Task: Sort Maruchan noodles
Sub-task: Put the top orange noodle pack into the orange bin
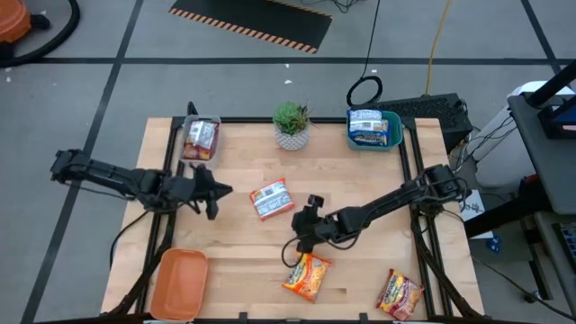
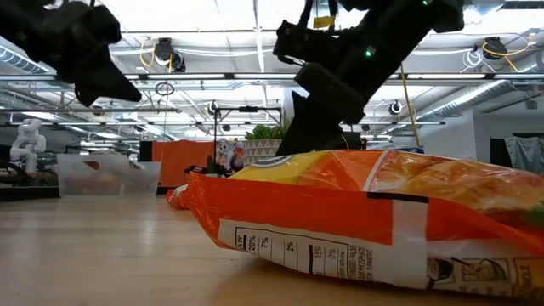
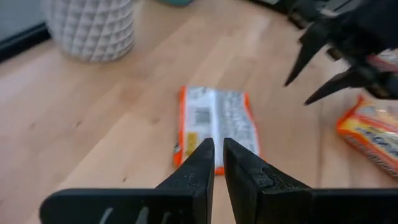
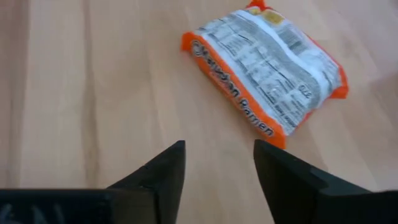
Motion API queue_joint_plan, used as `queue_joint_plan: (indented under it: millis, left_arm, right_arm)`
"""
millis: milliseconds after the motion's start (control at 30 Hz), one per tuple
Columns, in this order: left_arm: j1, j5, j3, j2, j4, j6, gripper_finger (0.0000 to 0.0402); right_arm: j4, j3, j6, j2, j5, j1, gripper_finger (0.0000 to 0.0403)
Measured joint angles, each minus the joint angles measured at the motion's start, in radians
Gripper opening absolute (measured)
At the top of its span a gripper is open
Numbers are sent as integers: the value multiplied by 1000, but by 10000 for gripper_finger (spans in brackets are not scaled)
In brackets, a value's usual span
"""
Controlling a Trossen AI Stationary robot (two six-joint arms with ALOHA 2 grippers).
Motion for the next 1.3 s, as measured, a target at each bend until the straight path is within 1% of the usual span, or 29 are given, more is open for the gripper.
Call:
queue_joint_plan:
  millis: [133,267,500,600,700,767,867,933,1033,1167,1300]
  left_arm:
    - [-52,-24,0,0,50,56,40]
    - [-68,-25,0,0,45,80,40]
    - [-72,-26,0,0,38,88,40]
    - [-72,-26,0,0,39,92,40]
    - [-72,-26,0,0,40,119,40]
    - [-72,-26,0,0,39,133,40]
    - [-72,-25,0,0,38,164,40]
    - [-72,-25,0,0,34,171,40]
    - [-72,-25,0,0,21,170,40]
    - [-72,-24,0,0,4,153,40]
    - [-72,-24,0,0,2,120,40]
  right_arm:
    - [9,0,-30,19,3,-20,218]
    - [23,0,-41,58,0,-54,243]
    - [48,2,-38,132,-14,-125,251]
    - [45,3,-40,137,-59,-158,251]
    - [51,3,-62,138,-81,-186,251]
    - [57,3,-95,138,-130,-210,251]
    - [73,3,-126,138,-236,-248,251]
    - [80,3,-127,139,-298,-273,248]
    - [83,3,-130,139,-366,-304,233]
    - [86,2,-140,140,-389,-320,197]
    - [94,2,-158,141,-390,-323,147]
